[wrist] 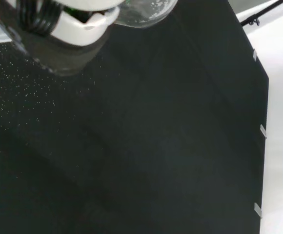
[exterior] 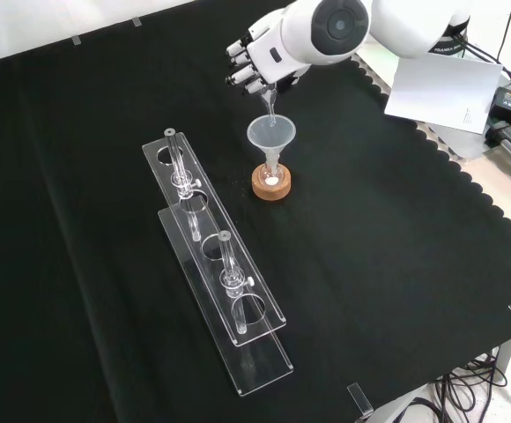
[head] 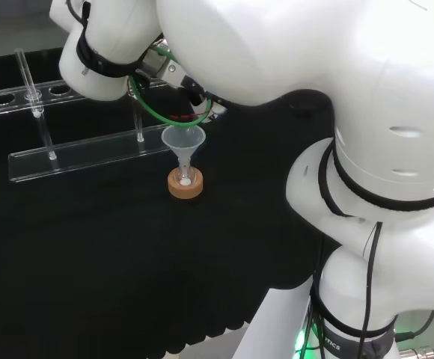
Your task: Pour all the NaCl from the weighing funnel into the round-bottom flask.
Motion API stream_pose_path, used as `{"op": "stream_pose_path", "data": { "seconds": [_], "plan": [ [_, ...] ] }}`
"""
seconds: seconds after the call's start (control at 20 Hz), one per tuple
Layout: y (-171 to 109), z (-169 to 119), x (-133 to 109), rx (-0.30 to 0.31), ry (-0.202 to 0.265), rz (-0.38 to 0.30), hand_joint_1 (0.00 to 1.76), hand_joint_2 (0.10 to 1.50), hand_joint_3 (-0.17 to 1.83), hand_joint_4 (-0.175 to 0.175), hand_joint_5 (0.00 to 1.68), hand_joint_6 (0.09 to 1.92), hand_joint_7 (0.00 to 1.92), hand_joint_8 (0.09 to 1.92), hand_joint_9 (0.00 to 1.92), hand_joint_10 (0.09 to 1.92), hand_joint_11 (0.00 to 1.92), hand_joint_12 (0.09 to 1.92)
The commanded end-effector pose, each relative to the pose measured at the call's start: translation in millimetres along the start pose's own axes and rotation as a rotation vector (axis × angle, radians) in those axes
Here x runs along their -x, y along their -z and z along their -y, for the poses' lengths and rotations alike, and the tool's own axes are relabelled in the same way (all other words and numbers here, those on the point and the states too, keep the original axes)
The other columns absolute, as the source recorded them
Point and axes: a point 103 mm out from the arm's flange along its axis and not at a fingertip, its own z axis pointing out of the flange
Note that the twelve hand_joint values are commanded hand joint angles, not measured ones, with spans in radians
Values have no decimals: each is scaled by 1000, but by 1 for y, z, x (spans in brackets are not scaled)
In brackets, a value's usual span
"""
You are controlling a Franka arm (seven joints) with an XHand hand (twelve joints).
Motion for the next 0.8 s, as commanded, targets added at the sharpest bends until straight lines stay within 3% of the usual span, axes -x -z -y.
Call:
{"op": "stream_pose_path", "data": {
  "seconds": [0.05, 0.8],
  "plan": [
    [2, -1, 2, -18, -4, 46, 1112, 712, 545, 175, 1286, 605, 767, 650, 1250, 87, 1132, 823],
    [4, 0, -2, 1, 12, 128, 1112, 711, 546, 175, 1288, 602, 763, 652, 1249, 87, 1131, 822]
  ]
}}
